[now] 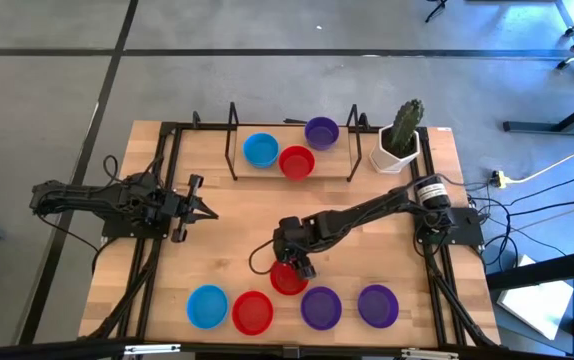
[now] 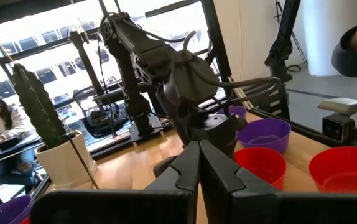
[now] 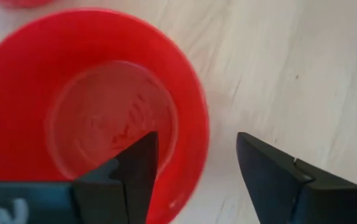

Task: Pick & Place Mini bowls
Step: Stack the red bowl on the red bowl on the shelf

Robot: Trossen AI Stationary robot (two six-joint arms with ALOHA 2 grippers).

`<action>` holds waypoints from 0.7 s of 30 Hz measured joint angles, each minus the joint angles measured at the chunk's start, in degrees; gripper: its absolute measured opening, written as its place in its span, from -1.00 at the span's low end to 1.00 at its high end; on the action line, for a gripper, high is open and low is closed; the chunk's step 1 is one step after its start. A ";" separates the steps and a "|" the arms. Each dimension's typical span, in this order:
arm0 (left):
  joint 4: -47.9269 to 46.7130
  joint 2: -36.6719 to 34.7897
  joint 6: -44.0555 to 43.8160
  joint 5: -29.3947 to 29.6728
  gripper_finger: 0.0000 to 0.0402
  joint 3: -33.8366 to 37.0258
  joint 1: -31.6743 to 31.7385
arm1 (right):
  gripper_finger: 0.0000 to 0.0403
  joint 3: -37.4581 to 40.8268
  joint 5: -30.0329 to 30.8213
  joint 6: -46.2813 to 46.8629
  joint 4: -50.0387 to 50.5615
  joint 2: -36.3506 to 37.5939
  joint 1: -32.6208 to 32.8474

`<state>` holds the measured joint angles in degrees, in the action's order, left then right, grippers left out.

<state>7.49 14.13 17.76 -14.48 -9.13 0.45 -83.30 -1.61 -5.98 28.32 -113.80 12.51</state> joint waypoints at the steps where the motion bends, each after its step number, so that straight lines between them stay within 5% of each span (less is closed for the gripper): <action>1: 0.00 0.00 -0.01 0.00 -0.96 0.00 0.02 | 0.01 -0.01 0.02 0.17 0.04 0.00 -0.17; 16: 0.00 0.00 0.07 0.02 -0.96 0.00 0.02 | -0.93 0.05 -0.82 1.55 2.17 -0.32 -3.09; 21: 0.00 0.00 0.09 0.02 -0.95 0.00 0.01 | -0.91 0.03 -2.27 1.12 2.22 0.20 -4.58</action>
<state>7.49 14.13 17.85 -14.46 -9.13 0.46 -83.26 -3.88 -4.86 30.55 -113.60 7.93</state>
